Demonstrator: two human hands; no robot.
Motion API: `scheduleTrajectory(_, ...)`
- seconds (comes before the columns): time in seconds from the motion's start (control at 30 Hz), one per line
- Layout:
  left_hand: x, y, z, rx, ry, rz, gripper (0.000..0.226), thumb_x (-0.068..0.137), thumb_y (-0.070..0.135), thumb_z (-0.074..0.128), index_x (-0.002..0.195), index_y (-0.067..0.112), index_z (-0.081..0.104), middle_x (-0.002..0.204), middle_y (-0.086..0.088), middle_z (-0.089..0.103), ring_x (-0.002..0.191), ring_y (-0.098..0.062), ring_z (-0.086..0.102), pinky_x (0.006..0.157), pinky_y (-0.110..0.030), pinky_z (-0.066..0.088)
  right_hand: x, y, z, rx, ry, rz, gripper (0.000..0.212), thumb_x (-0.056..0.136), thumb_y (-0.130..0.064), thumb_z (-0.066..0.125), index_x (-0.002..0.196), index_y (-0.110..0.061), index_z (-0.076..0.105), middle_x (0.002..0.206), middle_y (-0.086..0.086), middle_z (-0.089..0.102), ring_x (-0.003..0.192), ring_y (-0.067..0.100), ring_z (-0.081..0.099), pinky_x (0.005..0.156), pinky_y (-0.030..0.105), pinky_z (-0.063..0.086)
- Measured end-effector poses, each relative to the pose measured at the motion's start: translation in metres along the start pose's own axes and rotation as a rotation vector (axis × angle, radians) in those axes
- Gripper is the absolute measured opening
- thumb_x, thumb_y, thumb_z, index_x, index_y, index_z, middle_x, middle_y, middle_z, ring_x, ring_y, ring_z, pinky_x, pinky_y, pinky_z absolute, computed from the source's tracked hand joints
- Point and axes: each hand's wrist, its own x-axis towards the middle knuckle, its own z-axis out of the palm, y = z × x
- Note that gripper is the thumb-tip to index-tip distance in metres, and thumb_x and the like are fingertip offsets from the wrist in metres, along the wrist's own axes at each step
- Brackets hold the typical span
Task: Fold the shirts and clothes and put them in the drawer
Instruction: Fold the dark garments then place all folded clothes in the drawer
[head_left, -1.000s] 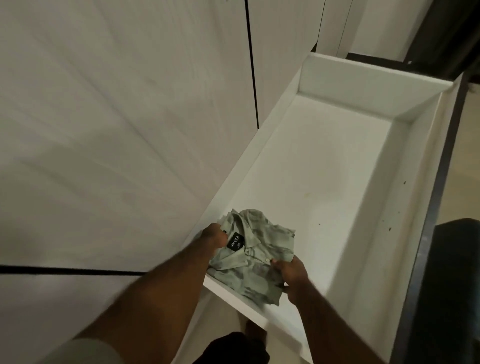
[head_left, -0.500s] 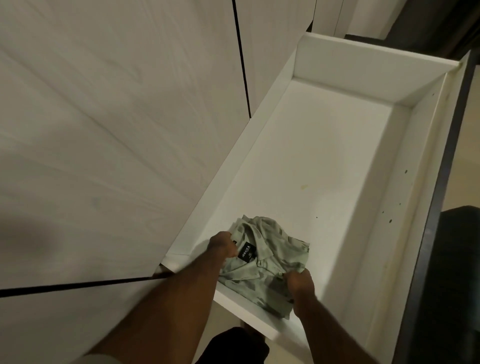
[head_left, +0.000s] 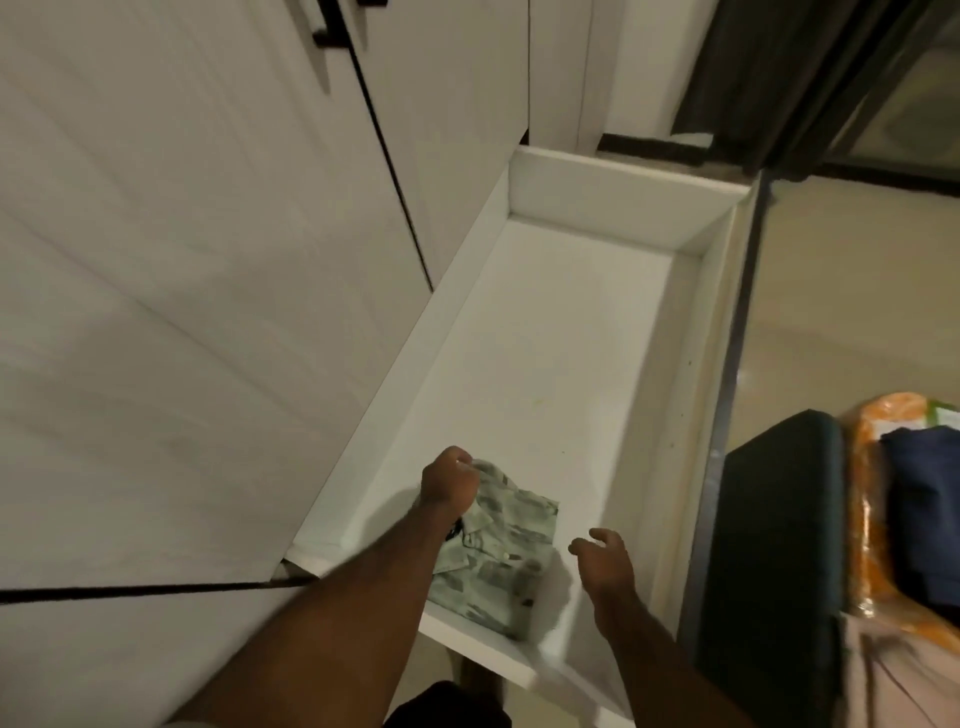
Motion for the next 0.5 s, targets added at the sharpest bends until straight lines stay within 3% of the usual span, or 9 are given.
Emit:
scheduleTrajectory(0.07, -0.025, 0.026, 0.005, -0.211, -0.114, -0.026, 0.007, 0.085, 0.012, 0.07, 0.091, 0.014, 0.067, 0.085, -0.005, 0.067, 0.065, -0.018, 0.061, 0.057, -0.024, 0.045, -0.021, -0.009, -0.022, 0.166, -0.048, -0.05, 0.03, 0.093, -0.014, 0.062, 0.123, -0.008, 0.062, 0.112, 0.018, 0.068, 0.092, 0.028, 0.066, 0.073, 0.035, 0.05)
scheduleTrajectory(0.13, -0.058, 0.047, 0.014, -0.483, -0.273, -0.084, 0.011, 0.084, 0.017, 0.071, 0.088, 0.012, 0.062, 0.078, -0.008, 0.064, 0.054, -0.016, 0.057, 0.051, -0.026, 0.045, -0.046, -0.013, -0.044, 0.249, -0.111, -0.09, 0.017, 0.103, -0.011, 0.053, 0.113, -0.008, 0.066, 0.107, 0.019, 0.072, 0.086, 0.028, 0.071, 0.075, 0.037, 0.053)
scheduleTrajectory(0.27, -0.125, 0.089, 0.05, -0.595, -0.472, -0.059, 0.023, 0.1, 0.027, 0.06, 0.114, 0.009, 0.063, 0.102, -0.012, 0.071, 0.085, -0.029, 0.07, 0.078, -0.036, 0.055, -0.085, -0.01, -0.091, 0.351, -0.136, -0.184, 0.019, 0.106, -0.025, 0.055, 0.114, -0.013, 0.067, 0.107, 0.012, 0.075, 0.096, 0.03, 0.075, 0.086, 0.041, 0.06)
scheduleTrajectory(0.4, -0.176, 0.129, 0.083, -0.498, -0.627, 0.078, 0.031, 0.1, 0.034, 0.059, 0.119, 0.01, 0.062, 0.112, -0.013, 0.072, 0.099, -0.033, 0.072, 0.087, -0.04, 0.058, -0.096, -0.005, -0.149, 0.492, -0.073, -0.169, 0.025, 0.102, -0.033, 0.059, 0.115, -0.015, 0.069, 0.109, 0.01, 0.076, 0.099, 0.031, 0.074, 0.094, 0.05, 0.059)
scheduleTrajectory(0.5, -0.208, 0.153, 0.103, -0.467, -0.708, 0.134, 0.034, 0.101, 0.038, 0.058, 0.122, 0.012, 0.062, 0.115, -0.013, 0.071, 0.102, -0.033, 0.072, 0.093, -0.042, 0.058, -0.103, 0.003, -0.201, 0.612, -0.05, -0.173, 0.03, 0.104, -0.033, 0.053, 0.124, -0.015, 0.066, 0.119, 0.013, 0.073, 0.108, 0.033, 0.071, 0.091, 0.046, 0.057)
